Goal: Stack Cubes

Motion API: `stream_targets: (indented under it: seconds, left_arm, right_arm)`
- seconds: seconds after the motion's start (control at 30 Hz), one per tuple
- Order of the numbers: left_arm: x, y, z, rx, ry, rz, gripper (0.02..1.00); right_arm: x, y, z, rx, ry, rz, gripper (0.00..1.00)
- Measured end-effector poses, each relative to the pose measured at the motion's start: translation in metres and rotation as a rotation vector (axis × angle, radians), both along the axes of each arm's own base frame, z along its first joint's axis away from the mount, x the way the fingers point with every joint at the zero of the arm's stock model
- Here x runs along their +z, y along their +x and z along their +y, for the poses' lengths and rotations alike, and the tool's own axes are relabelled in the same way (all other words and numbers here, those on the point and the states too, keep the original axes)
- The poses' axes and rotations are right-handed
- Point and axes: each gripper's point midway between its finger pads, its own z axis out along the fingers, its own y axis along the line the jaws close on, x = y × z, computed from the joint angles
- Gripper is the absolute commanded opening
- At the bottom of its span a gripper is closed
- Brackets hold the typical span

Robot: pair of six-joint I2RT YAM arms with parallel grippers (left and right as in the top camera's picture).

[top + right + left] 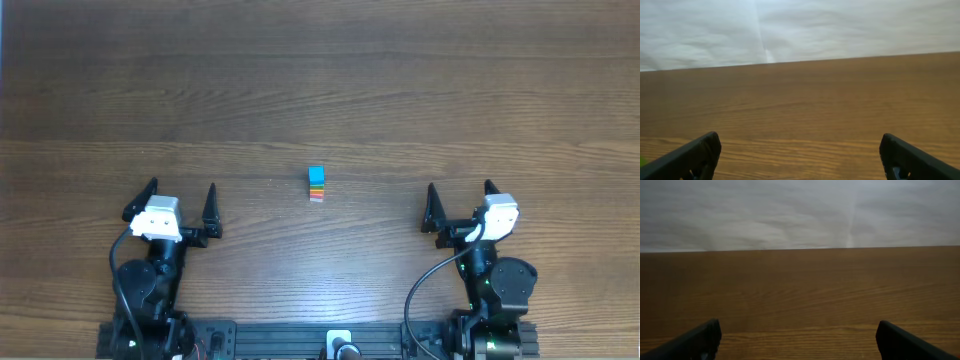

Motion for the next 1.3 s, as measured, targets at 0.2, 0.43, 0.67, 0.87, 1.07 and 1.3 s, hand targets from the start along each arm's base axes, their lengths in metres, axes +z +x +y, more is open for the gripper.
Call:
stream_targets:
  seconds: [0.2,0.43,0.67,0.87,1.07,1.3]
  left_arm:
    - [0.0001,0.0000,0.0000,0.000,0.000,0.000,1.000]
    - [0.0000,0.0000,0.0000,0.000,0.000,0.000,1.000]
    - [0.0000,0.0000,0.0000,0.000,0.000,0.000,1.000]
    - [0.0000,0.0000,0.0000,0.000,0.000,0.000,1.000]
    - [0.0000,0.0000,0.0000,0.000,0.000,0.000,1.000]
    - [0.0000,0.0000,0.0000,0.000,0.000,0.000,1.000]
  right_arm:
    - [-0.0010,0.0003,0.0082,0.033,0.000,-0.009,0.991]
    - [-0.0010,0.0004,0.0079,0.031,0.000,-0.009,0.993]
    - [-0.0010,0.0004,0.0079,0.031,0.000,-0.009,0.991]
    - [-0.0010,0.0004,0.0079,0.031,0.000,-0.009,0.993]
    - [-0.0010,0.0004,0.0079,0.031,0.000,-0.009,0.991]
    - [-0.0010,0.0004,0.0079,0.031,0.000,-0.009,0.993]
